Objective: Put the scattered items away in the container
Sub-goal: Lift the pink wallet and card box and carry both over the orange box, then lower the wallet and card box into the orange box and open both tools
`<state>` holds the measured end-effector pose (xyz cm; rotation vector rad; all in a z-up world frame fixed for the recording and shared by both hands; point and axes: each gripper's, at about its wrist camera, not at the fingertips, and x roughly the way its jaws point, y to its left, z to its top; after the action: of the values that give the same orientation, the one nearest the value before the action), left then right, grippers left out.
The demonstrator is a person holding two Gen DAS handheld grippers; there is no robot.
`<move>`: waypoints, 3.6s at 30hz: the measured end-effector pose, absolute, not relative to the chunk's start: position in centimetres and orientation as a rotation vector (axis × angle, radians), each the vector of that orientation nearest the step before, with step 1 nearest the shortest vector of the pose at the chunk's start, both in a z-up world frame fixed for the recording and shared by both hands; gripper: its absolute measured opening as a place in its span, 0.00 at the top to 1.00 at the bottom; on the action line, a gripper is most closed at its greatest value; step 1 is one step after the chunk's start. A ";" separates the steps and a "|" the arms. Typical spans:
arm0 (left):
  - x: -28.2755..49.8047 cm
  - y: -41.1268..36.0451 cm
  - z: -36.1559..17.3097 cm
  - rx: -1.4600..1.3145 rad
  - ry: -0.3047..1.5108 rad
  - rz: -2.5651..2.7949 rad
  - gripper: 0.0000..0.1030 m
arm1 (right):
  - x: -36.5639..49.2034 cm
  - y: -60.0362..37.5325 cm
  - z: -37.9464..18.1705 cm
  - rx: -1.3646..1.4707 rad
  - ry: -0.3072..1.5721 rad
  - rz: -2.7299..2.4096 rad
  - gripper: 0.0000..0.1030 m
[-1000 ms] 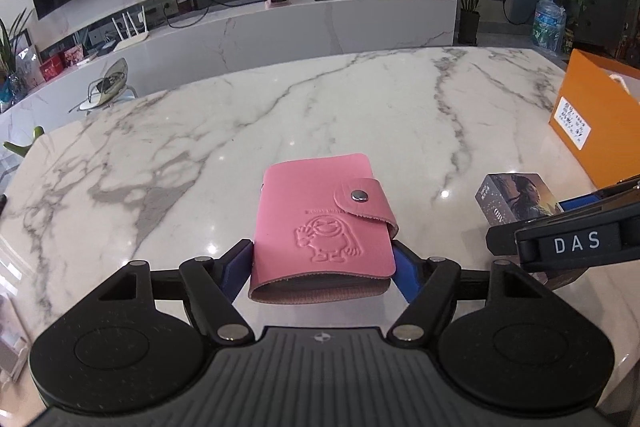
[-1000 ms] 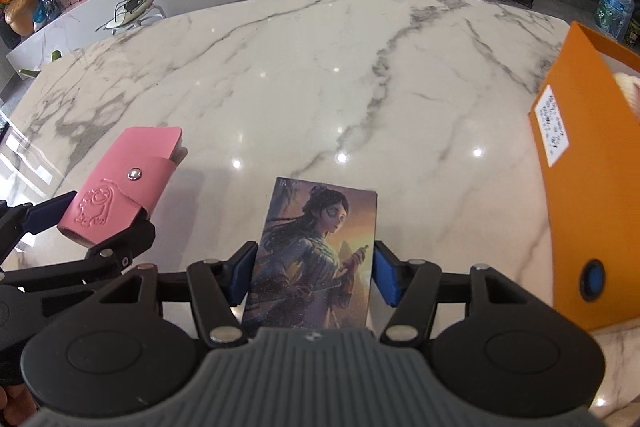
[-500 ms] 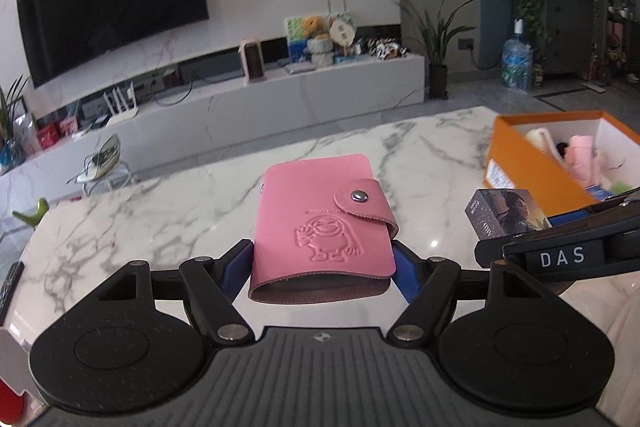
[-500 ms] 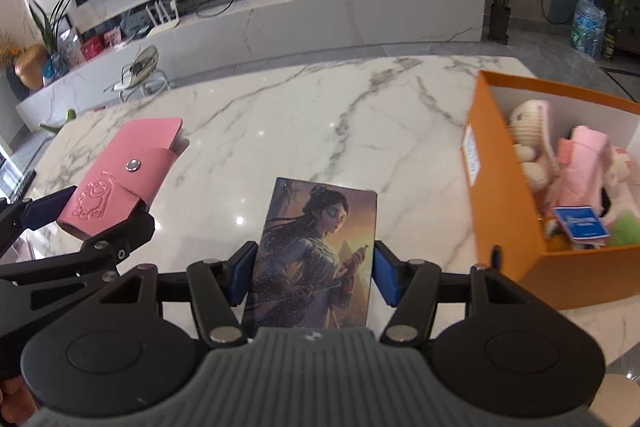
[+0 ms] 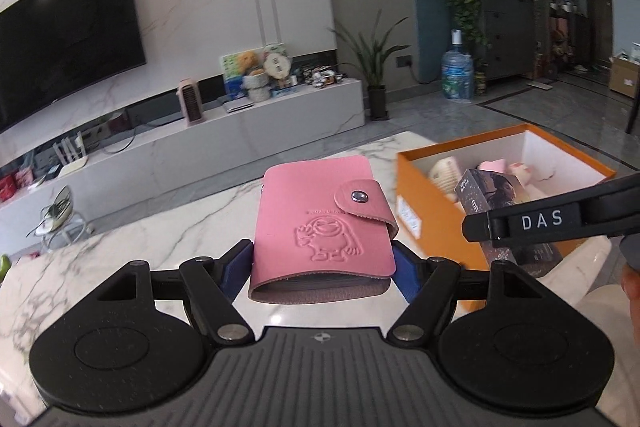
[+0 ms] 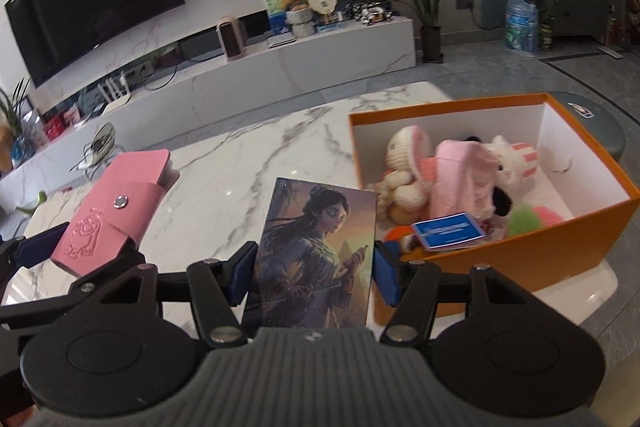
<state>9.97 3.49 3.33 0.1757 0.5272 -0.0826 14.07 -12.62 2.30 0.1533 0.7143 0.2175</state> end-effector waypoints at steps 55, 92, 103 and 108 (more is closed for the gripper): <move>24.7 -12.9 -3.3 0.370 0.653 -0.323 0.18 | 28.7 -27.7 -4.9 0.227 0.815 0.003 0.40; 25.0 -13.2 -2.7 0.348 0.615 -0.330 0.18 | 27.3 -29.4 -4.5 0.324 0.731 -0.055 0.27; 24.8 -15.8 -3.4 0.374 0.637 -0.427 0.18 | 25.2 -32.1 -3.5 0.384 0.623 -0.205 0.27; 24.6 -16.8 -4.9 0.447 0.668 -0.445 0.17 | 25.1 -32.3 -3.6 0.377 0.610 -0.206 0.26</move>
<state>24.55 -16.84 -4.92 0.4470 0.6675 -0.4451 25.07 -32.31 -3.57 0.3769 0.6100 -0.2061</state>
